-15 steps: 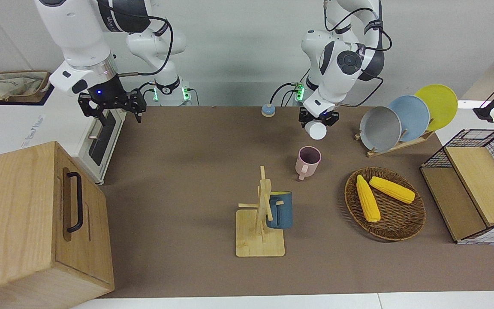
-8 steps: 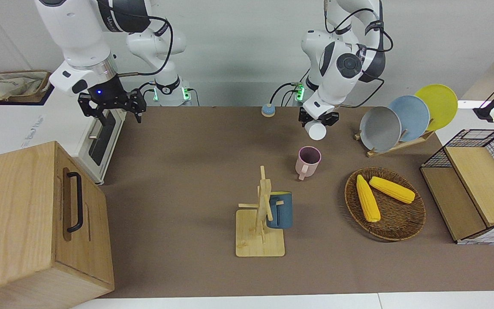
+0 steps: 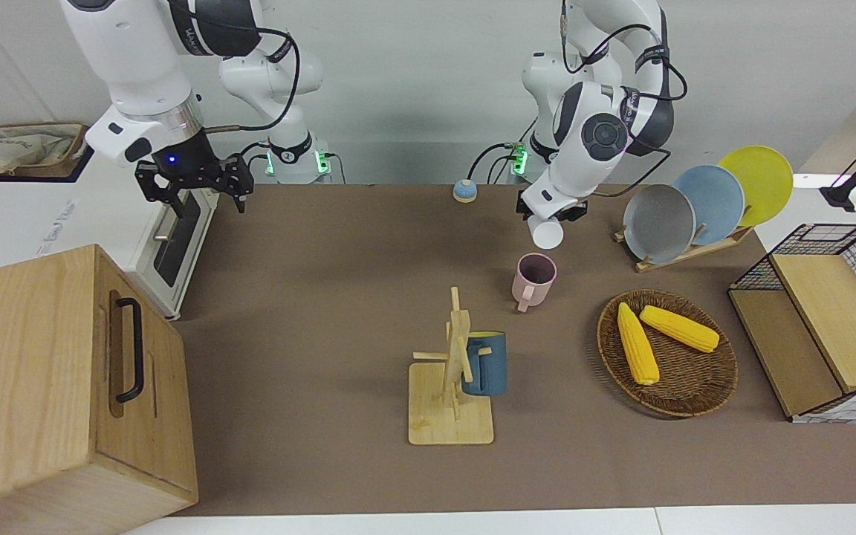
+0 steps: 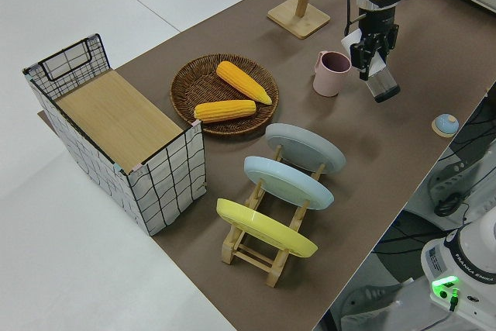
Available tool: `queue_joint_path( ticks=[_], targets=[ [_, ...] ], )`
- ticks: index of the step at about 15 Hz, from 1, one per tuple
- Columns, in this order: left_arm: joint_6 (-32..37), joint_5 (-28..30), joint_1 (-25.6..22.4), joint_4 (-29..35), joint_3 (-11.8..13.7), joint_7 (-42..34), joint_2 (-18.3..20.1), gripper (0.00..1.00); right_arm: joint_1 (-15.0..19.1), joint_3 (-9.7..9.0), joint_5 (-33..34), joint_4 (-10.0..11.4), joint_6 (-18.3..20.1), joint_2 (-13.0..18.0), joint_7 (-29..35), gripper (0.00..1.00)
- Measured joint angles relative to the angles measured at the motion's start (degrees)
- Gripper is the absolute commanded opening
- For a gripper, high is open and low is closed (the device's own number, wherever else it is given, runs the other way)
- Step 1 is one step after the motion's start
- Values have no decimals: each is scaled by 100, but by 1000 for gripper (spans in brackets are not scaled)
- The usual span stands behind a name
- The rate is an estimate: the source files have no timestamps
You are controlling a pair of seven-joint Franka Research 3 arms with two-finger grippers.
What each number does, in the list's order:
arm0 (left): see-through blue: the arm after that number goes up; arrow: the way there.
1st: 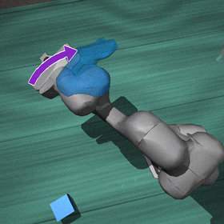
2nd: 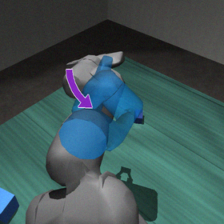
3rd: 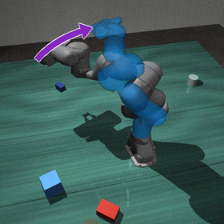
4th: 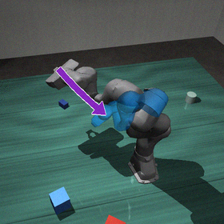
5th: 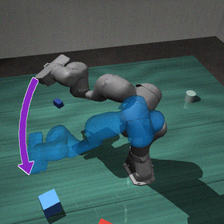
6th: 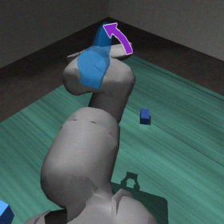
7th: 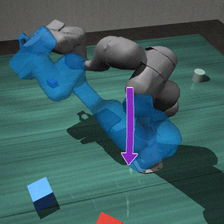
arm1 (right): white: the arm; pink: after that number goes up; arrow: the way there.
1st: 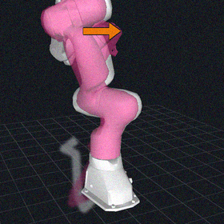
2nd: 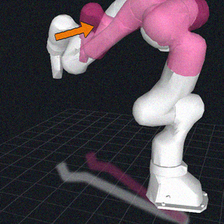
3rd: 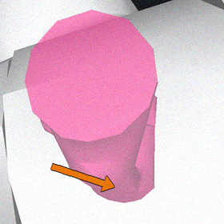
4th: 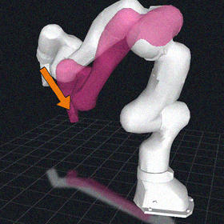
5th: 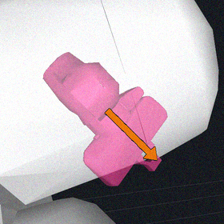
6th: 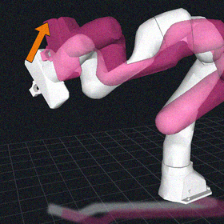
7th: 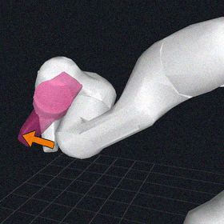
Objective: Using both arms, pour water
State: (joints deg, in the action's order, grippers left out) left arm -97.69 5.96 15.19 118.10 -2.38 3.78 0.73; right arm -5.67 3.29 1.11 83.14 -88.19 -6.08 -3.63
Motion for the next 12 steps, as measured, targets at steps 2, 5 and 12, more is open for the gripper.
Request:
queue_joint_path(
  ticks=[2, 5, 12],
  targets=[
    [82, -5, 0, -69, 5, 4, -79, 0, 0, 0, 0, 0, 0, 0, 0, 985],
    [190, -11, 0, -81, 10, 5, -109, 0, 0, 0, 0, 0, 0, 0, 0, 985],
    [305, -14, 0, -81, 11, 8, -169, 0, 0, 0, 0, 0, 0, 0, 0, 985]
  ],
)
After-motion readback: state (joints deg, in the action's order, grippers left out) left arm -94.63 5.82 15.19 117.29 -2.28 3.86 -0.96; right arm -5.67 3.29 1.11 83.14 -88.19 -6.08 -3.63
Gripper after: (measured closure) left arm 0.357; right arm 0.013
